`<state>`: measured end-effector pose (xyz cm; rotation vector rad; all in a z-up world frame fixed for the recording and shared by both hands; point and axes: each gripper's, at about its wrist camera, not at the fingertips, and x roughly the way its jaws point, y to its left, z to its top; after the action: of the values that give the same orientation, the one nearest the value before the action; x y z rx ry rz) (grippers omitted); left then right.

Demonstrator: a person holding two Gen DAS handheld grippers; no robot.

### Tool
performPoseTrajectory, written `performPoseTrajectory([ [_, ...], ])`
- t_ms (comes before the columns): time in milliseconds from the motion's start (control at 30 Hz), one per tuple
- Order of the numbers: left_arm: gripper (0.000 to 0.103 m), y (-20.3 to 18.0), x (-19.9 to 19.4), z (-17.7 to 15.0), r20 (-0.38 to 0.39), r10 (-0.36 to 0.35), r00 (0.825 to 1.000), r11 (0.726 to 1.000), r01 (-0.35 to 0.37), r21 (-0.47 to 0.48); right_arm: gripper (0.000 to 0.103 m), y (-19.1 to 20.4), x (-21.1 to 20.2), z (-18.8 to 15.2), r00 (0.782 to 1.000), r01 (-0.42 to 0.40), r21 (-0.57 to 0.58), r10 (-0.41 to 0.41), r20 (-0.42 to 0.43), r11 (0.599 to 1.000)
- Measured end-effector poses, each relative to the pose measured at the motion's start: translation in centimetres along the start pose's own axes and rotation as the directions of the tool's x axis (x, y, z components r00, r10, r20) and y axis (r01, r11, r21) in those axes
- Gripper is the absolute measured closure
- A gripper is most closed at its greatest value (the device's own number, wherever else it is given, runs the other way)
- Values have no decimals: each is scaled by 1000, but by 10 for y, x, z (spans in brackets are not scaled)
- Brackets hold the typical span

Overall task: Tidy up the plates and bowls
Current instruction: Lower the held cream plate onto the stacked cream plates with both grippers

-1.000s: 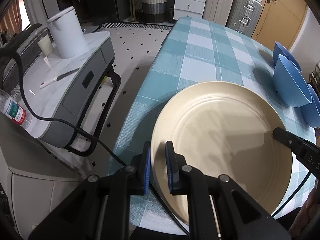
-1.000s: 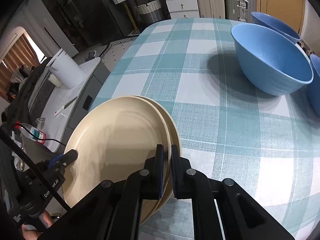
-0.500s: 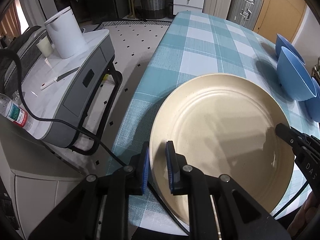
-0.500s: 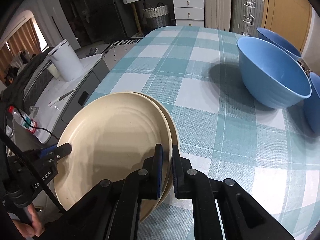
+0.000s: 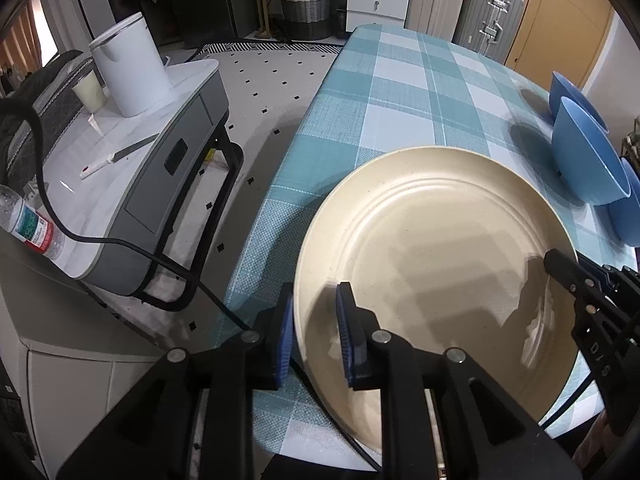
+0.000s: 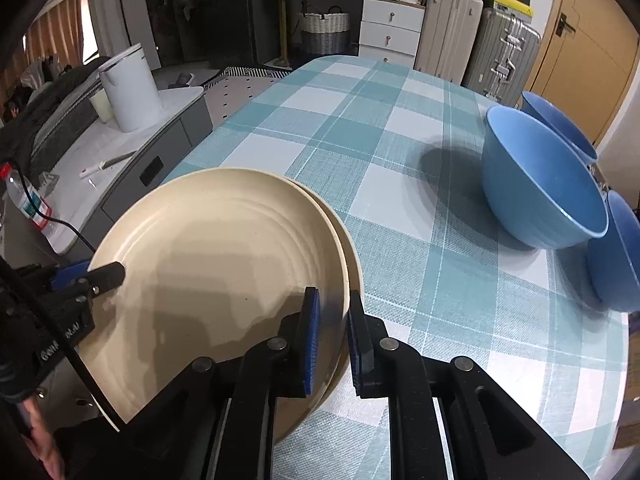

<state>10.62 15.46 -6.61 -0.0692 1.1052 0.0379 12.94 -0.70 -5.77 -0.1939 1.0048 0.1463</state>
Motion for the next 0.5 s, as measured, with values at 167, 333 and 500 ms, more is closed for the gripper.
performPoseTrajectory([
  [167, 85, -1, 0, 0, -1, 7, 1000, 1000, -7, 2, 90, 7, 0, -2, 999, 35, -55, -35, 9, 998],
  [333, 84, -3, 0, 0, -1, 12, 1000, 1000, -12, 5, 89, 7, 0, -2, 999, 39, -57, -39, 4, 998],
  [500, 82, -3, 0, 0, 4, 15, 1000, 1000, -15, 5, 86, 15, 0, -2, 998, 57, -109, -58, -13, 992],
])
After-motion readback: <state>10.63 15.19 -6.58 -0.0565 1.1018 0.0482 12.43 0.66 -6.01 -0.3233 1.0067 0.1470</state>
